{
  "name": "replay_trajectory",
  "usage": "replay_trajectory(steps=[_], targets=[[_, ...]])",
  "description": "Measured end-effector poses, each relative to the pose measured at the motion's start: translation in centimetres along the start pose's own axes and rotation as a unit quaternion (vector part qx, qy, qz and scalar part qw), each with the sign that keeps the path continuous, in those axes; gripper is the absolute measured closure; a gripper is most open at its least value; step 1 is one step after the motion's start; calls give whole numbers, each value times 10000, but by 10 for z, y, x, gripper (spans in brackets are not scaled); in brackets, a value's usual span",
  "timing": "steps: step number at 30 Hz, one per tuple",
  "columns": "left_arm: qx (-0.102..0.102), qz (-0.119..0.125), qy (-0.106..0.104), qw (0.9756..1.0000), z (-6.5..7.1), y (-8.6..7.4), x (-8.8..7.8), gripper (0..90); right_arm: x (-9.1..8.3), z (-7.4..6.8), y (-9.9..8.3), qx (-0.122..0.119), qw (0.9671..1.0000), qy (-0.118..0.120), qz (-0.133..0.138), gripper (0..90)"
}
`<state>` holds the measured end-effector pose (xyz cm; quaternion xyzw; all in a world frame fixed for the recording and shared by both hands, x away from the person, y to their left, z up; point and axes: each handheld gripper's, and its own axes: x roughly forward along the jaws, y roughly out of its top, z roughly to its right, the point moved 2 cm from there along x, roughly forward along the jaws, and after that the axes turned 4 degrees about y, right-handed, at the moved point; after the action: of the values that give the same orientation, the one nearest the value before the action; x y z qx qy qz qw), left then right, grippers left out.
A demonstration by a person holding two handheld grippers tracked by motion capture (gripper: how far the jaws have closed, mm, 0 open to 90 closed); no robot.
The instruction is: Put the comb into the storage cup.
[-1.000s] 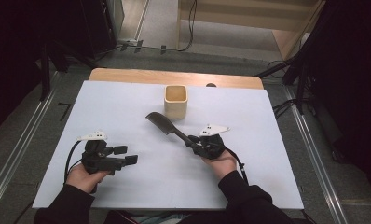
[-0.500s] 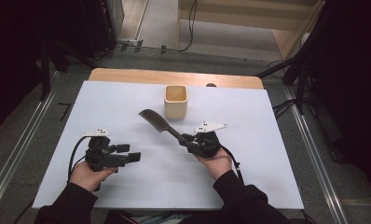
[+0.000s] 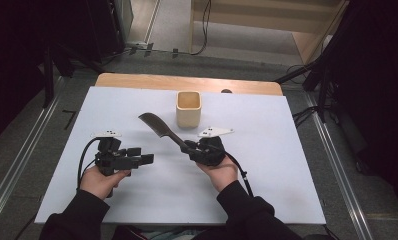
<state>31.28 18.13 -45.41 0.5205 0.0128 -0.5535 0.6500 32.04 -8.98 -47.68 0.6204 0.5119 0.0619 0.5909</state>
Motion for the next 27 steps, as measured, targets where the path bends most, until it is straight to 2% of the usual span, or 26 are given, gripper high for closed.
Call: replay_trajectory(steps=[4, 17, 21, 23, 25, 27], targets=[[-122, 95, 93, 9998, 1, 7, -1, 269, 6, -5, 4, -16, 10000, -46, 16, 703], [-498, 240, 107, 9984, -3, 19, 7, 269, 17, -13, 7, 75, 9997, -211, 94, 704], [-570, 294, 138, 9978, -3, 22, 11, 269, 19, -14, 7, 89, 9996, -218, 168, 703], [-613, 404, 172, 9972, -3, 23, 11, 270, 20, -15, 7, 62, 9994, -268, 199, 704], [-604, 524, 309, 9963, -1, 24, 10, 278, 21, -16, 7, 85, 9994, -258, 227, 703], [-615, 519, 283, 9964, 0, 25, 11, 278, 21, -18, 7, 80, 9993, -268, 261, 703]])
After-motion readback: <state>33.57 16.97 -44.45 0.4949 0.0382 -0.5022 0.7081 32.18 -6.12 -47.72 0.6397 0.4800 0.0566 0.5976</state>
